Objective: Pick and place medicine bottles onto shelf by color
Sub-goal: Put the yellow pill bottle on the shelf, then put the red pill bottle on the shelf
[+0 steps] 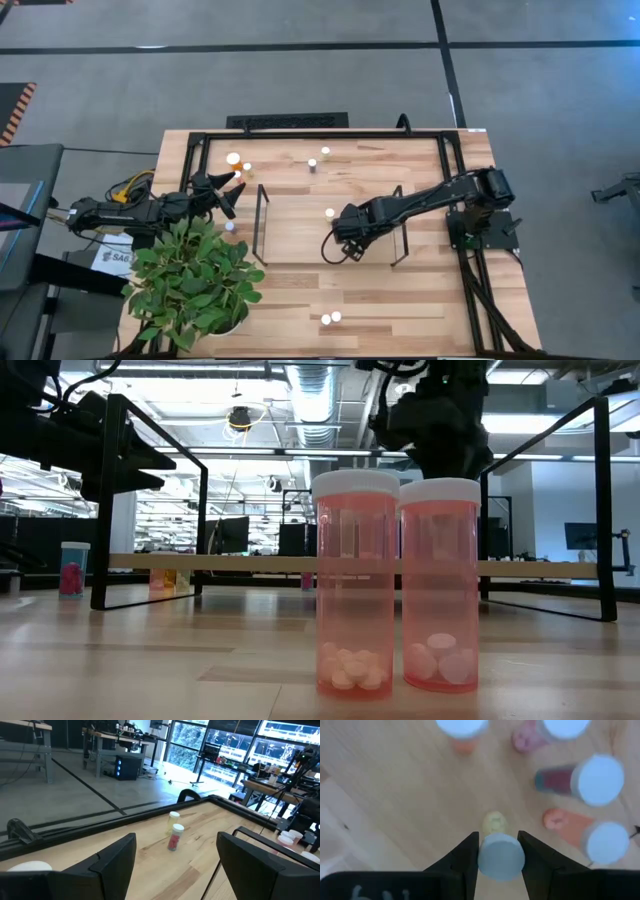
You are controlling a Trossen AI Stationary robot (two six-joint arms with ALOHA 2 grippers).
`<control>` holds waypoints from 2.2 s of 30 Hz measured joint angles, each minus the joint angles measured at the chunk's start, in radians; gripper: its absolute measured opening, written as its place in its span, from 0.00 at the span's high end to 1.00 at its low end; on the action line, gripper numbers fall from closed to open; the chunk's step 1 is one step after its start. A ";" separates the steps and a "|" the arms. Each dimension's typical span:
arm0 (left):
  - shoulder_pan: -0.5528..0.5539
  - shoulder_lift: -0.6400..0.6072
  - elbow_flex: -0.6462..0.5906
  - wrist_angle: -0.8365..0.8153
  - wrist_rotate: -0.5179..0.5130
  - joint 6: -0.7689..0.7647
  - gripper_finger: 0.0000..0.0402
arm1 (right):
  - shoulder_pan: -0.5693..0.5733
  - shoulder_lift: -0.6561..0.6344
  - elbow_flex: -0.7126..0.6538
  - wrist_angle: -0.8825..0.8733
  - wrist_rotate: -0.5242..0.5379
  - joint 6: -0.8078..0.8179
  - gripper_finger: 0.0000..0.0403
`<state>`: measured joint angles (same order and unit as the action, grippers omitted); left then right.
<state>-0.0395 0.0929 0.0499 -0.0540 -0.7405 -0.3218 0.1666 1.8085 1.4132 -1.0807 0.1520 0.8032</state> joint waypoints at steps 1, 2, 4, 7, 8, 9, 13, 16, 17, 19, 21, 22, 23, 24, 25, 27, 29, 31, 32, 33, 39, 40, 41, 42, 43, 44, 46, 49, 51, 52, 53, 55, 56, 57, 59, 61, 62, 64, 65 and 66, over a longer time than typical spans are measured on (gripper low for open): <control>0.000 0.001 0.000 0.000 -0.001 0.000 0.34 | -0.003 0.009 0.005 -0.007 -0.007 0.000 0.64; 0.000 0.004 0.000 0.000 0.000 0.000 0.34 | -0.006 0.016 0.012 -0.009 -0.013 0.001 0.63; 0.000 0.005 0.000 0.000 0.001 0.000 0.34 | -0.007 0.027 0.019 -0.008 -0.015 0.000 0.63; 0.000 0.007 0.000 0.000 0.000 0.000 0.34 | -0.012 0.027 0.028 -0.004 -0.016 0.000 0.64; 0.000 0.006 0.000 0.000 0.000 0.000 0.34 | -0.013 0.027 0.028 -0.003 -0.016 0.000 0.64; 0.000 0.006 0.000 0.000 -0.001 0.000 0.34 | -0.016 0.027 0.028 -0.002 -0.015 0.000 0.64; 0.000 0.006 0.000 0.000 0.000 0.000 0.34 | -0.034 0.027 0.027 0.011 -0.015 0.000 0.65; 0.000 0.006 0.000 0.000 0.000 0.000 0.34 | -0.050 0.027 0.027 0.024 -0.014 0.000 0.65; 0.000 0.006 0.000 0.000 0.000 0.000 0.34 | -0.054 0.027 0.027 0.026 -0.013 -0.001 0.65; 0.000 0.006 0.000 0.000 0.000 0.000 0.34 | -0.062 0.027 0.027 0.032 -0.013 -0.001 0.65; 0.000 0.006 0.000 0.000 0.000 0.000 0.34 | -0.066 0.027 0.027 0.036 -0.013 0.000 0.64; 0.000 0.006 0.000 0.000 0.000 0.000 0.34 | -0.065 0.027 0.027 0.038 -0.013 0.000 0.64; 0.000 0.006 0.000 0.000 0.000 0.000 0.34 | -0.064 0.027 0.027 0.041 -0.013 0.000 0.63; 0.000 0.006 0.000 0.000 0.000 0.000 0.34 | -0.064 0.027 0.027 0.045 -0.013 0.000 0.63; 0.000 0.006 0.000 0.000 0.000 0.000 0.34 | -0.063 0.027 0.027 0.050 -0.013 0.000 0.62; 0.000 0.006 0.000 0.000 0.000 0.000 0.34 | -0.063 0.027 0.027 0.056 -0.013 0.000 0.61; 0.000 0.006 0.000 0.000 0.000 0.000 0.34 | -0.063 0.027 0.027 0.063 -0.013 0.001 0.60; 0.000 0.006 0.000 0.000 0.000 0.000 0.34 | -0.063 0.027 0.027 0.067 -0.013 0.001 0.58; 0.000 0.006 0.000 0.000 0.000 0.000 0.34 | -0.063 0.027 0.027 0.068 -0.011 0.001 0.57; 0.000 0.006 0.000 0.000 0.000 0.000 0.34 | -0.064 0.027 0.027 0.068 -0.006 0.002 0.56; 0.000 0.006 0.000 0.000 0.000 0.000 0.34 | -0.065 0.027 0.027 0.072 0.011 0.019 0.47; 0.000 0.006 0.000 0.000 0.000 0.000 0.34 | -0.065 0.027 0.027 0.072 0.011 0.020 0.46; 0.000 0.006 0.000 0.000 0.000 0.000 0.34 | -0.065 0.025 0.027 0.070 0.011 0.028 0.44; 0.000 0.006 0.000 0.000 0.000 0.000 0.34 | -0.065 0.021 0.027 0.066 0.011 0.035 0.43; 0.000 0.006 0.000 0.000 0.000 0.000 0.34 | -0.065 0.018 0.027 0.064 0.011 0.038 0.41; 0.000 0.006 0.000 0.000 0.000 0.000 0.34 | -0.065 0.015 0.027 0.065 0.011 0.038 0.40; 0.000 0.006 0.000 0.000 0.000 0.000 0.34 | -0.065 0.005 0.027 0.057 0.011 0.044 0.39; 0.000 0.006 0.000 0.000 0.000 0.000 0.34 | -0.065 -0.006 0.034 0.041 0.012 0.059 0.38; 0.000 0.006 0.000 0.000 -0.001 0.000 0.34 | -0.065 -0.014 0.053 0.020 0.021 0.064 0.38; 0.000 0.006 0.000 0.000 -0.001 0.000 0.34 | -0.065 -0.018 0.066 0.011 0.038 0.064 0.38; 0.000 0.006 0.000 0.000 0.000 0.000 0.34 | -0.065 -0.018 0.080 0.000 0.052 0.064 0.38; 0.000 0.006 0.000 0.000 -0.001 0.000 0.34 | -0.063 -0.020 0.110 -0.038 0.075 0.066 0.38; 0.000 0.006 0.000 0.000 0.000 0.000 0.34 | -0.062 -0.022 0.129 -0.051 0.085 0.071 0.38; 0.000 0.006 0.000 0.000 0.000 0.000 0.34 | -0.062 -0.025 0.147 -0.065 0.098 0.075 0.38; 0.000 0.006 0.000 0.000 0.000 0.000 0.34 | -0.060 -0.025 0.185 -0.101 0.107 0.089 0.38; 0.000 0.006 0.000 0.000 0.000 0.000 0.34 | -0.056 -0.023 0.233 -0.153 0.108 0.098 0.38; 0.000 0.006 0.000 0.000 -0.001 0.000 0.34 | -0.052 -0.024 0.256 -0.173 0.109 0.102 0.38; 0.000 0.006 0.000 0.000 0.000 0.000 0.34 | -0.043 -0.025 0.293 -0.217 0.110 0.127 0.38; 0.000 0.006 0.000 0.000 0.000 0.000 0.34 | -0.036 -0.024 0.309 -0.242 0.110 0.145 0.38; 0.000 0.006 0.000 0.000 -0.001 0.000 0.34 | -0.030 -0.024 0.326 -0.269 0.110 0.167 0.38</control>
<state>-0.0396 0.0994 0.0500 -0.0542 -0.7410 -0.3218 0.1363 1.7845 1.7390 -1.3500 0.2623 0.9698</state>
